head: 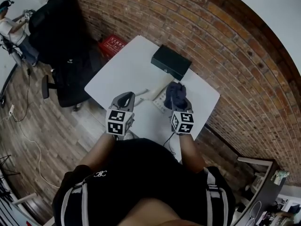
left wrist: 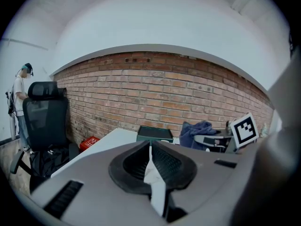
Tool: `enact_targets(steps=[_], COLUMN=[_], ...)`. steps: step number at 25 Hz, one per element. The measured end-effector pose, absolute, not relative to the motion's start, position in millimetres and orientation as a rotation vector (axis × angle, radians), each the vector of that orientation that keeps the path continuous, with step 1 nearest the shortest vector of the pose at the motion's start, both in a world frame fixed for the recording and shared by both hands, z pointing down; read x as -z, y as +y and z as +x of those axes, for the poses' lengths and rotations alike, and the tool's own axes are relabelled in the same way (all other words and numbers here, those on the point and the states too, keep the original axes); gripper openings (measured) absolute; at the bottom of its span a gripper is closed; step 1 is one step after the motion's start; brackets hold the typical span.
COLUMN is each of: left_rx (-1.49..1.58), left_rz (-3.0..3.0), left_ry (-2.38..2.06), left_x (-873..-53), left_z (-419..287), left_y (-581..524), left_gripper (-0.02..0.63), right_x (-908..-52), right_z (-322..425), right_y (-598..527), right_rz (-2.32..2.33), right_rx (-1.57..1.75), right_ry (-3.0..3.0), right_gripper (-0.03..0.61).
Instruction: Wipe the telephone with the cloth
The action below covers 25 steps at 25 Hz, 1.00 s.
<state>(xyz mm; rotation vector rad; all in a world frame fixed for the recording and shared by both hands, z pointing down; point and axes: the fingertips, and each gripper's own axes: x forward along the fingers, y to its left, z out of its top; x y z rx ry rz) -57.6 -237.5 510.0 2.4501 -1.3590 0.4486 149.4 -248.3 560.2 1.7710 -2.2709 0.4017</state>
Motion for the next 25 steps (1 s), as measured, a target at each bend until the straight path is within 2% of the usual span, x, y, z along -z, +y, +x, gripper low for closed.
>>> enact_targets(steps=[9, 25], left_rx=[-0.440, -0.413], left_rz=[2.492, 2.522], left_ry=[-1.326, -1.312], left_x=[-503.5, -495.4], left_z=[-37.8, -23.5], left_y=[-243.5, -242.4], left_gripper=[0.015, 0.015], right_x=[-480.8, -485.9], right_z=[165.6, 147.3], right_y=[-219.5, -205.1], right_rz=[1.959, 1.936], right_rx=[-0.162, -0.187], right_ry=[-2.319, -2.337], right_gripper=[0.074, 0.074])
